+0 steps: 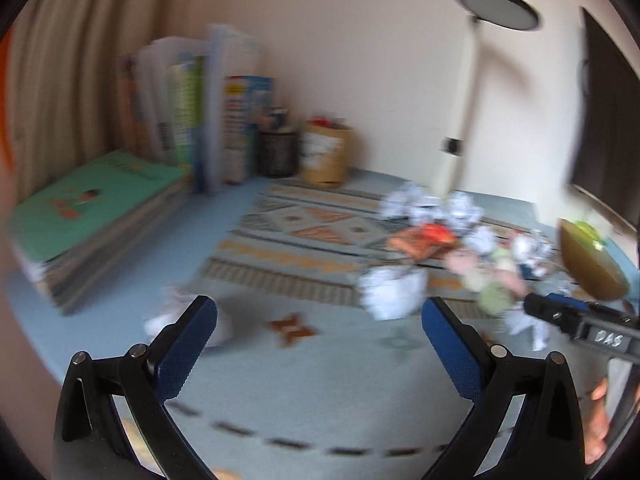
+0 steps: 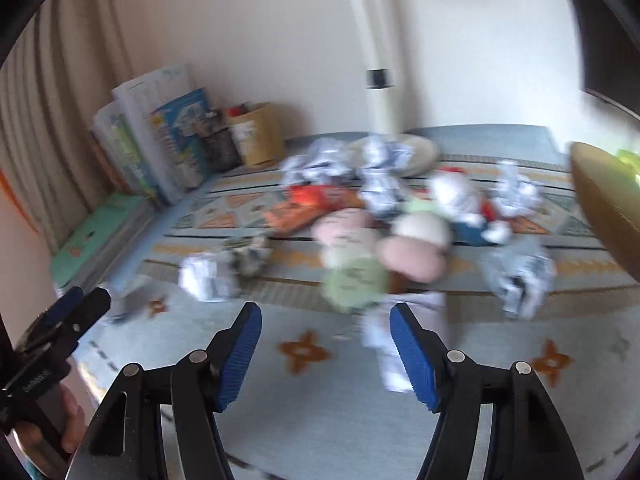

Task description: Organize objects

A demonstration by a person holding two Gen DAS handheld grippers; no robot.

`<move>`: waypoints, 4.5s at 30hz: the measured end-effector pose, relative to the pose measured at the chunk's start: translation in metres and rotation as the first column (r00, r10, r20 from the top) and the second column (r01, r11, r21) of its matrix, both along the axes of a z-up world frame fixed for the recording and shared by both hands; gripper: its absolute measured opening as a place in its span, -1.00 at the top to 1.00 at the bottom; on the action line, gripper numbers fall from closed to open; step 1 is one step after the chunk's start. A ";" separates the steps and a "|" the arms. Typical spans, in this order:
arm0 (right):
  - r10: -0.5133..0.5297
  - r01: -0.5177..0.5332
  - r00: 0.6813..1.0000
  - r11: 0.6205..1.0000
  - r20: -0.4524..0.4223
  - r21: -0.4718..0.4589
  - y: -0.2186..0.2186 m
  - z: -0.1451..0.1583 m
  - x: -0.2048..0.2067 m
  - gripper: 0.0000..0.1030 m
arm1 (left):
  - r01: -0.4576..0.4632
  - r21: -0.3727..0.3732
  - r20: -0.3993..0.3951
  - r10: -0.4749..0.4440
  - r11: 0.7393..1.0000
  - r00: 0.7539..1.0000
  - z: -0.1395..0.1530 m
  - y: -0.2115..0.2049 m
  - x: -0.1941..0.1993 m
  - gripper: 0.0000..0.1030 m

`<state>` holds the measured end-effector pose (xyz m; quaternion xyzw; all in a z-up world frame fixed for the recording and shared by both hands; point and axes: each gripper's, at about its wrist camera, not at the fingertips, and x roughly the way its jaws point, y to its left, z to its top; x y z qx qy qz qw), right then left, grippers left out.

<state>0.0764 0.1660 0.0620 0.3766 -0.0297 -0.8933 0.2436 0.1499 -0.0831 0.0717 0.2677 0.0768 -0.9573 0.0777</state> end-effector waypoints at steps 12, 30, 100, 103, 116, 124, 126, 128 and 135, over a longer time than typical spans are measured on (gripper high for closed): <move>0.116 -0.121 0.990 0.991 0.081 0.064 -0.108 -0.041 -0.040 -0.29 | -0.163 0.072 0.134 0.152 0.984 0.979 -0.041 -0.074 -0.023 -0.97; 0.133 -0.134 0.991 0.991 0.027 0.027 -0.101 -0.030 -0.036 0.04 | -0.066 0.071 0.116 0.058 0.995 0.992 -0.036 -0.045 -0.035 0.05; -0.694 0.693 0.720 0.716 0.013 -0.085 0.369 0.059 -0.045 -0.42 | 0.711 0.262 0.017 -0.739 0.653 0.673 0.035 0.417 -0.192 -0.98; -0.694 0.690 0.720 0.715 0.011 -0.114 0.375 0.060 -0.032 -0.42 | 0.693 0.292 0.047 -0.734 0.659 0.678 0.030 0.410 -0.194 -0.98; -0.420 0.401 0.894 0.905 -0.158 -0.143 0.236 0.091 0.015 -0.42 | 0.514 0.190 -0.147 -0.494 0.836 0.857 0.084 0.228 -0.082 -0.99; -0.284 0.283 0.954 0.959 -0.093 -0.032 0.137 -0.014 0.001 -0.42 | 0.229 0.108 0.054 -0.236 0.967 0.970 -0.022 0.133 -0.062 -0.98; -0.286 0.287 0.955 0.958 -0.081 0.001 0.128 -0.025 -0.004 -0.42 | 0.206 0.128 0.047 -0.213 0.970 0.976 -0.035 0.124 -0.059 -0.98; -0.305 0.311 0.948 0.948 -0.090 0.064 0.123 -0.029 -0.010 -0.42 | 0.195 0.141 0.056 -0.204 0.971 0.977 -0.039 0.123 -0.060 -0.98; -0.282 0.289 0.956 0.952 -0.079 0.098 0.119 -0.033 -0.008 -0.65 | 0.240 0.035 0.114 -0.243 0.970 0.963 -0.046 0.151 -0.067 -0.98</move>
